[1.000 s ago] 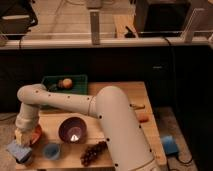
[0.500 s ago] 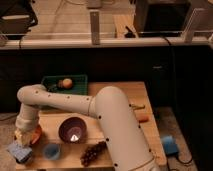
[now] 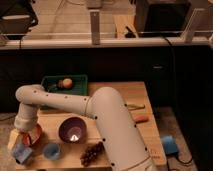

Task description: Place sponge in metal cup

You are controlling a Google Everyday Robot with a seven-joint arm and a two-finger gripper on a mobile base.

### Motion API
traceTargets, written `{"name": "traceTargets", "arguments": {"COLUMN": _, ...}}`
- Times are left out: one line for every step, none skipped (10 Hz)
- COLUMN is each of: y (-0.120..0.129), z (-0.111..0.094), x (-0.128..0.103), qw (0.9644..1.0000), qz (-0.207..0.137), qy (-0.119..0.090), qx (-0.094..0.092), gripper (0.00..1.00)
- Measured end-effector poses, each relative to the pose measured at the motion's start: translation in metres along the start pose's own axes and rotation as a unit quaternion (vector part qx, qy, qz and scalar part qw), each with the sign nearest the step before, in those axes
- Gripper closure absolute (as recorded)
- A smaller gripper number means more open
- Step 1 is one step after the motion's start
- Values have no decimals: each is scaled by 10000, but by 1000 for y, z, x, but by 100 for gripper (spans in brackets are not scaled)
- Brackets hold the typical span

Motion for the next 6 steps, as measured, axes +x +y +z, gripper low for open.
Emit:
{"name": "traceTargets", "arguments": {"y": 0, "z": -1, "x": 1, "qw": 10000, "qz": -2, "qy": -2, "qx": 7, "gripper": 20}}
{"name": "traceTargets", "arguments": {"y": -1, "z": -2, "x": 2, "qw": 10000, "qz": -11, "qy": -11, "qx": 11, "gripper": 20}}
{"name": "traceTargets", "arguments": {"y": -2, "z": -2, "x": 2, "qw": 10000, "qz": -17, "qy": -13, "qx": 16, "gripper": 20}}
{"name": "traceTargets", "arguments": {"y": -2, "z": -2, "x": 2, "qw": 10000, "qz": -18, "qy": -17, "qx": 15, "gripper": 20}}
{"name": "traceTargets", "arguments": {"y": -2, "z": -2, "x": 2, "qw": 10000, "qz": -13, "qy": -16, "qx": 13, "gripper": 20}}
{"name": "traceTargets", "arguments": {"y": -1, "z": -2, "x": 2, "qw": 10000, "qz": -11, "qy": -17, "qx": 12, "gripper": 20}}
